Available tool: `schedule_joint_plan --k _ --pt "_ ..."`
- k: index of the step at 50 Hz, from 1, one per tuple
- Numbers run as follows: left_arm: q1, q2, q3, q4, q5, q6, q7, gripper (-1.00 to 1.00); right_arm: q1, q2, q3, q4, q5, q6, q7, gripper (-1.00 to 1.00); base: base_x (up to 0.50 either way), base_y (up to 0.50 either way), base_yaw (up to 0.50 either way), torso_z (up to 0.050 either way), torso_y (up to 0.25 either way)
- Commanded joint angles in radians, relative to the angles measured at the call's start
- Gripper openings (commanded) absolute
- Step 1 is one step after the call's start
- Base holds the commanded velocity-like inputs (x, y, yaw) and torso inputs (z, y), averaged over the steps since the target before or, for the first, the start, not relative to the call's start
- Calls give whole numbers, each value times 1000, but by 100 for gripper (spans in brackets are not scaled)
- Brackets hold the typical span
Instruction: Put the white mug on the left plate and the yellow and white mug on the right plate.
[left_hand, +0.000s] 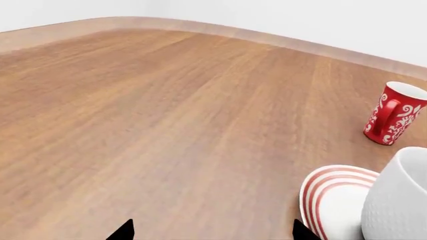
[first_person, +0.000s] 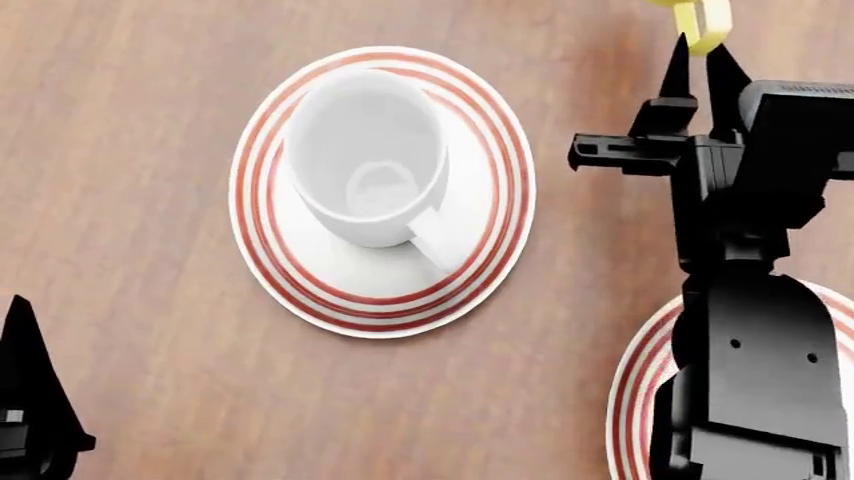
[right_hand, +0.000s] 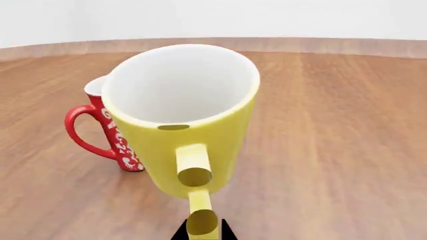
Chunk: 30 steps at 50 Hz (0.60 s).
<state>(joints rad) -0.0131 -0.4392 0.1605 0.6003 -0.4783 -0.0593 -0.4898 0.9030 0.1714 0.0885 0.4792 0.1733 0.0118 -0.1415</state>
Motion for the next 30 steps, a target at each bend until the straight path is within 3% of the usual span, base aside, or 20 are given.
schedule_joint_plan --k 1,6,12,30 --pt "-1 -2 3 -1 0 2 -1 100 -68 7 21 -132 25 -26 2 -100 0 0 0 0 0" --pt "5 -3 2 0 1 9 1 100 -96 16 3 -181 -5 -45 14 -100 0 0 0 0 0" --pt "19 1 5 -7 10 29 6 100 -140 39 -97 -257 -178 -46 69 -100 0 0 0 0 0" --pt "11 4 11 -25 13 37 9 100 -141 33 -80 -226 -174 46 118 -100 0 0 0 0 0"
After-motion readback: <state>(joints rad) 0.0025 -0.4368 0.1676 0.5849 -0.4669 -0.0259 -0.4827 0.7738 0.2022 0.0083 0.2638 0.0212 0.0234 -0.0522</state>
